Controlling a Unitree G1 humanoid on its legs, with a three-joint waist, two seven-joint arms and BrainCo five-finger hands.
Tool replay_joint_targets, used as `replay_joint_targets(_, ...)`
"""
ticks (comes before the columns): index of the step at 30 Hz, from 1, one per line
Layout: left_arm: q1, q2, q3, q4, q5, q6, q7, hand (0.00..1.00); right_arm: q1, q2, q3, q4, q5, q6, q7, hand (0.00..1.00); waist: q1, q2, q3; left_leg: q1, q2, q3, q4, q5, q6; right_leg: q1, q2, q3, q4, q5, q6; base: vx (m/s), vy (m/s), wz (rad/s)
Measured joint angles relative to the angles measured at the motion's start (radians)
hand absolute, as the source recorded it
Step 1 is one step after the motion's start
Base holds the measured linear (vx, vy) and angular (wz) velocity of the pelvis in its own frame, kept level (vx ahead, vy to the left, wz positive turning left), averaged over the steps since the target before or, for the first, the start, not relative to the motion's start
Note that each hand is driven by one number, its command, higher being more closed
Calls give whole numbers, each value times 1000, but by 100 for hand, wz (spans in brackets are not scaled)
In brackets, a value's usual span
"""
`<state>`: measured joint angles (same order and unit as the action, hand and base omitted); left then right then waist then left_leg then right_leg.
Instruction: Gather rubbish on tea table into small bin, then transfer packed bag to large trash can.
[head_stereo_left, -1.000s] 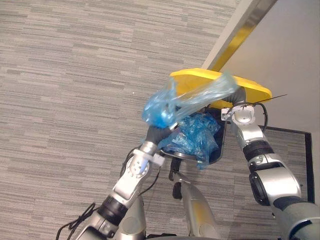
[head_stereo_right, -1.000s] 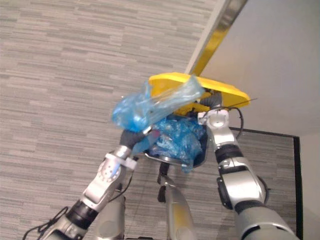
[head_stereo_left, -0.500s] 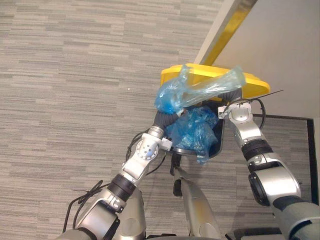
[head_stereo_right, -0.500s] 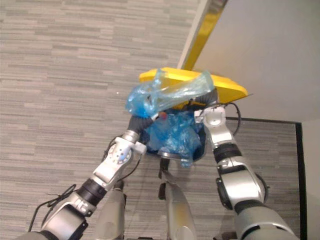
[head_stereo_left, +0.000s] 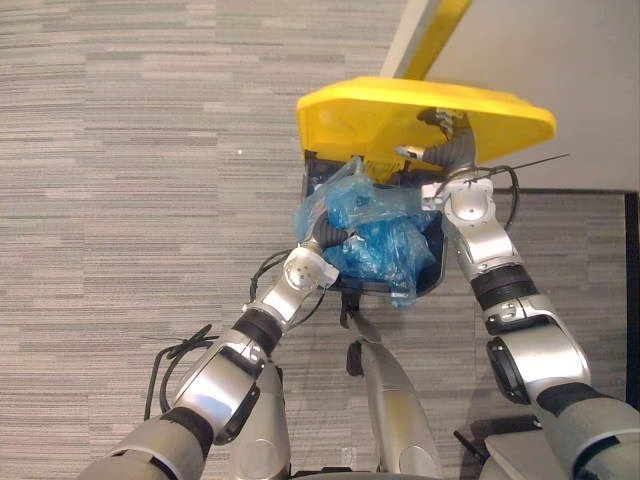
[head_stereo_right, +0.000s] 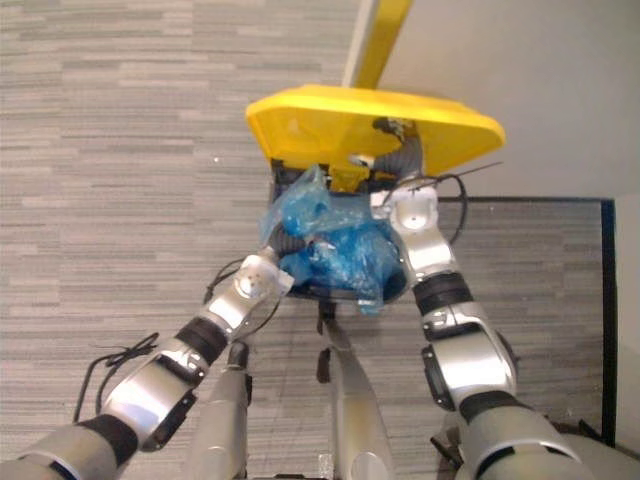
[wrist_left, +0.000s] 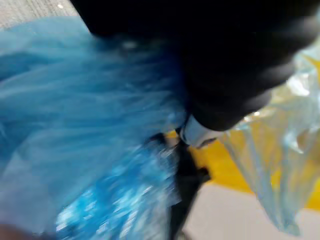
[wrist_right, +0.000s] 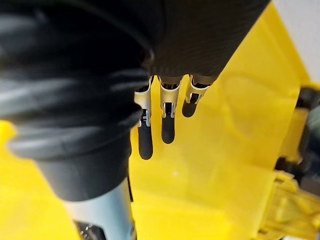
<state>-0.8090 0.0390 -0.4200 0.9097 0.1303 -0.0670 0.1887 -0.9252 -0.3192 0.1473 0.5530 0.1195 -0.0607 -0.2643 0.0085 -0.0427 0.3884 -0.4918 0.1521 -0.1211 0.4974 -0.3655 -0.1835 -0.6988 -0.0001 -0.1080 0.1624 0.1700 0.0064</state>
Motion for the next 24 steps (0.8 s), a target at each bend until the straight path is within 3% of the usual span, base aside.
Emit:
replay_joint_targets(3,1,-34,10,15,97,32,-19,0,0,7,15,-57,1,0,1,0,-1,0,0,2,17,18,-4,-4,-6,-10,14,7,4,-2,-2,32,-5,-16)
replay_joint_targets(10,5,-69,12,14,124,35,-20,0,-2,7,46,-121,-1,0,16,0,-3,1,0,8,34,42,-11,0,-12,-16,18,5,22,-11,-14,8,-11,-1)
replay_joint_targets(18,24,-37,7,-72,92,31,-14,0,-4,7,65,-112,-12,0,35,0,2,1,-1,62,29,52,-89,48,-34,3,10,2,26,-11,-15,17,-15,5)
replay_joint_targets(24,99,14,8,-227,-16,-12,9,0,31,1,62,-5,-43,-1,39,0,1,3,-13,131,17,19,-155,83,-31,74,-6,-23,15,-34,-15,14,-18,20)
